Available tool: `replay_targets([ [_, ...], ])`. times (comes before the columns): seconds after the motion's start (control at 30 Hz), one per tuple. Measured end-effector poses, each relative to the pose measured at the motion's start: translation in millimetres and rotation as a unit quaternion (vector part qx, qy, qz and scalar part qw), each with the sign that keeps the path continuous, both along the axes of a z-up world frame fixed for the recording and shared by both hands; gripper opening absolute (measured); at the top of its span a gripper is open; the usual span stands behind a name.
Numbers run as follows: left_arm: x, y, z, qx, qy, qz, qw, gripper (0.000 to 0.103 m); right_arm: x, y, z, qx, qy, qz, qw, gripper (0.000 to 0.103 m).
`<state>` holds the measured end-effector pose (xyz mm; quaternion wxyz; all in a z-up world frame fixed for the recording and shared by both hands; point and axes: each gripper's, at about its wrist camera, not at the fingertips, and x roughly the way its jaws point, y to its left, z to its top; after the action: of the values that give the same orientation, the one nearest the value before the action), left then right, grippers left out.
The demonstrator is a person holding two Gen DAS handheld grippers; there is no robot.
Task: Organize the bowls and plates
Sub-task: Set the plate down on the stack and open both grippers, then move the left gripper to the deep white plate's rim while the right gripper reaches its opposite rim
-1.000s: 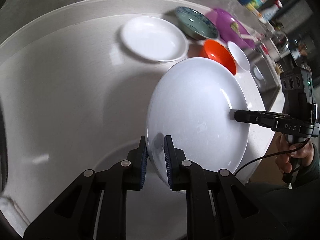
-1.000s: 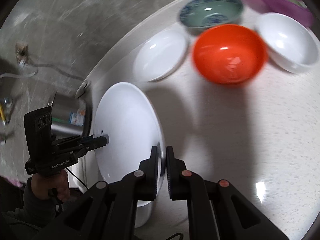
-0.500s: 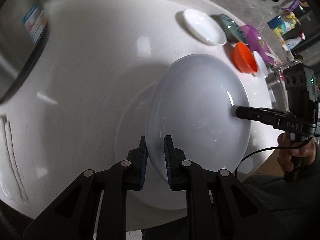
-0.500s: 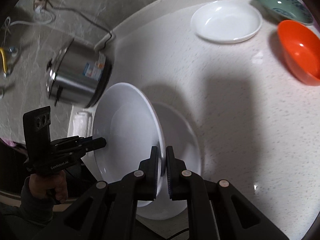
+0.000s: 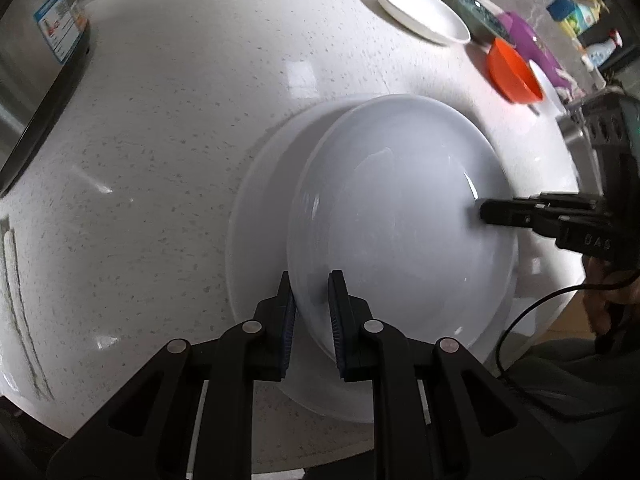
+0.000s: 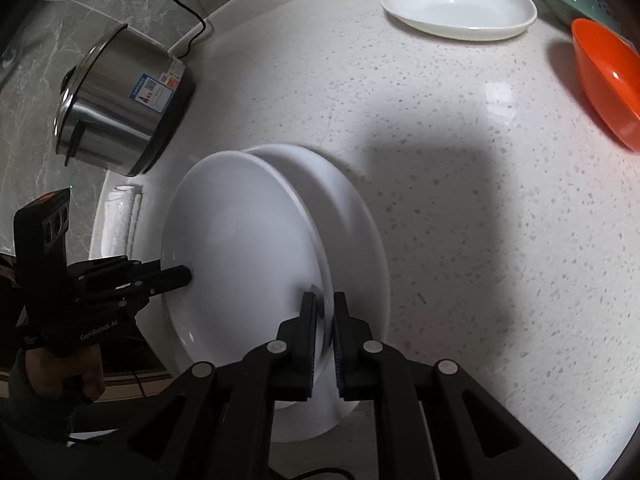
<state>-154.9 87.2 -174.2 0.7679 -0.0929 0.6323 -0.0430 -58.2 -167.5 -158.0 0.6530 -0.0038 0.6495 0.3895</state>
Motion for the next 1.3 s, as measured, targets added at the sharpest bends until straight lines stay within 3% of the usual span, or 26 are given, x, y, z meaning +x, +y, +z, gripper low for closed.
replay_targets([
  [0.4, 9, -11, -3, 0.001, -0.01, 0.017, 0.9998, 0.02, -14, 15, 8, -0.042, -0.075, 0.054, 0.995, 0.016],
  [0.47, 10, -12, -1, 0.001, -0.014, 0.014, 0.9998, 0.03, -16, 17, 8, -0.046, -0.083, 0.06, 0.994, 0.017],
  [0.53, 12, -15, 3, 0.001, -0.02, 0.005, 0.9998, 0.052, -19, 20, 9, -0.052, -0.095, 0.067, 0.992, 0.017],
  [0.57, 11, -15, 5, 0.005, -0.023, -0.001, 0.9997, 0.056, -20, 22, 10, -0.056, -0.103, 0.071, 0.991, 0.017],
  [0.67, 13, -21, 7, 0.021, -0.024, -0.014, 0.9994, 0.062, -23, 25, 12, -0.068, -0.12, 0.08, 0.987, 0.019],
  [0.87, 12, -17, 9, 0.012, -0.023, -0.015, 0.9995, 0.065, -21, 24, 13, -0.065, -0.123, 0.078, 0.987, 0.025],
  [0.93, 9, -14, 13, 0.014, -0.022, -0.017, 0.9995, 0.071, -21, 21, 16, -0.064, -0.123, 0.072, 0.988, 0.032],
  [1.07, 17, 3, 43, 0.002, -0.048, 0.0, 0.9989, 0.078, -5, -2, 40, -0.028, -0.135, 0.025, 0.99, 0.05],
  [1.17, 38, 19, 66, -0.025, -0.086, 0.015, 0.9959, 0.102, 30, -33, 60, 0.031, -0.123, -0.066, 0.99, 0.073],
  [1.23, 67, 23, 74, -0.051, -0.098, 0.009, 0.9939, 0.103, 59, -55, 67, 0.075, -0.102, -0.137, 0.982, 0.084],
  [1.3, 103, 20, 77, -0.06, -0.106, -0.013, 0.9925, 0.103, 91, -72, 68, 0.104, -0.068, -0.2, 0.972, 0.085],
])
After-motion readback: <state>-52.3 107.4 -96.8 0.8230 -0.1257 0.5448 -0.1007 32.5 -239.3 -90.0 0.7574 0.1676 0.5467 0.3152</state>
